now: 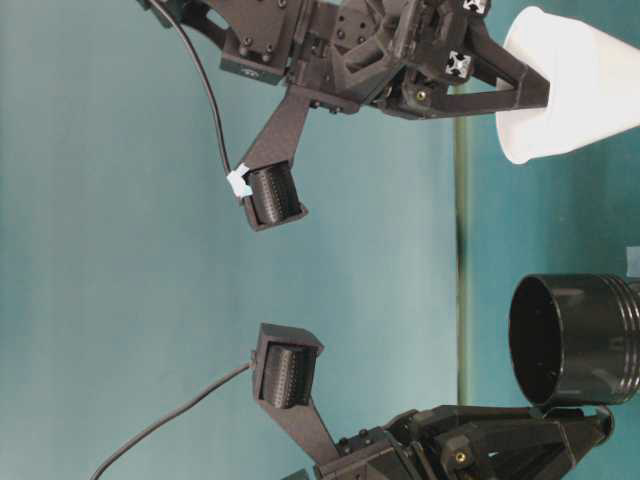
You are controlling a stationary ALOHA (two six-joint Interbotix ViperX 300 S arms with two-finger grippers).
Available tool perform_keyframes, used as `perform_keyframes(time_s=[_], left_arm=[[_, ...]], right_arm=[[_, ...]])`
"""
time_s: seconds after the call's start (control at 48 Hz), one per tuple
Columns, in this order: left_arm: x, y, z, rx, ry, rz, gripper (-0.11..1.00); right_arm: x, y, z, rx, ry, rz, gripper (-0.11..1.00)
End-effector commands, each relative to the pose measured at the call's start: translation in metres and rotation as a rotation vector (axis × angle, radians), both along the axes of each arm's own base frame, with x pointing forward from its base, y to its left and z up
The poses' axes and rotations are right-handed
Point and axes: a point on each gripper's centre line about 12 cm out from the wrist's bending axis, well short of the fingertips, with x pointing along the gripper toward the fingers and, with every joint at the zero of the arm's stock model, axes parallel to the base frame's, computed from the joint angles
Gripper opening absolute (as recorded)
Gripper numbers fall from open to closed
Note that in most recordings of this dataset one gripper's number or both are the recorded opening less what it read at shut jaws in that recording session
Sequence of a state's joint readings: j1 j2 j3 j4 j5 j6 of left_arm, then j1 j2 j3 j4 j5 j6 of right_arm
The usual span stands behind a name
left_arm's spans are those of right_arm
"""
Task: Holding the cup holder with the left arm, the right arm places the cup into the cup holder.
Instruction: 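Close left gripper on holder rim and right gripper on cup rim, then lift holder with left gripper and cup with right gripper toward center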
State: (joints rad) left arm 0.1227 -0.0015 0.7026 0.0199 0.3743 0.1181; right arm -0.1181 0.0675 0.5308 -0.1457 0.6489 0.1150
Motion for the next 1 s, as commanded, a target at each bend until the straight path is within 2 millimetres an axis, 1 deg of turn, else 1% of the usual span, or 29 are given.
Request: perform_keyframes(time_s=[0.0,0.229,0.625,0.75,0.896,0.979], left_arm=[[0.006,0.001,0.013,0.008,-0.044,-0.003,0.23],[0.007,0.0,0.014,0.008,-0.048,-0.004,0.23],[0.008,0.0,0.022,0.011,-0.071,-0.005,0.23],[0.008,-0.003,0.025,0.012,-0.08,-0.014,0.23],[0.008,-0.008,0.032,0.011,-0.098,-0.024,0.23],[0.009,-0.01,0.036,0.01,-0.11,-0.028,0.23]], right_arm=[[0.004,0.001,0.016,-0.002,-0.05,-0.005,0.11],[0.004,0.002,0.017,0.012,-0.05,-0.016,0.11],[0.003,0.003,0.029,0.037,-0.089,-0.042,0.06],[0.001,0.003,0.033,0.038,-0.097,-0.045,0.05],[0.0,0.002,0.04,0.048,-0.114,-0.057,0.05],[-0.002,0.001,0.049,0.056,-0.138,-0.069,0.04]])
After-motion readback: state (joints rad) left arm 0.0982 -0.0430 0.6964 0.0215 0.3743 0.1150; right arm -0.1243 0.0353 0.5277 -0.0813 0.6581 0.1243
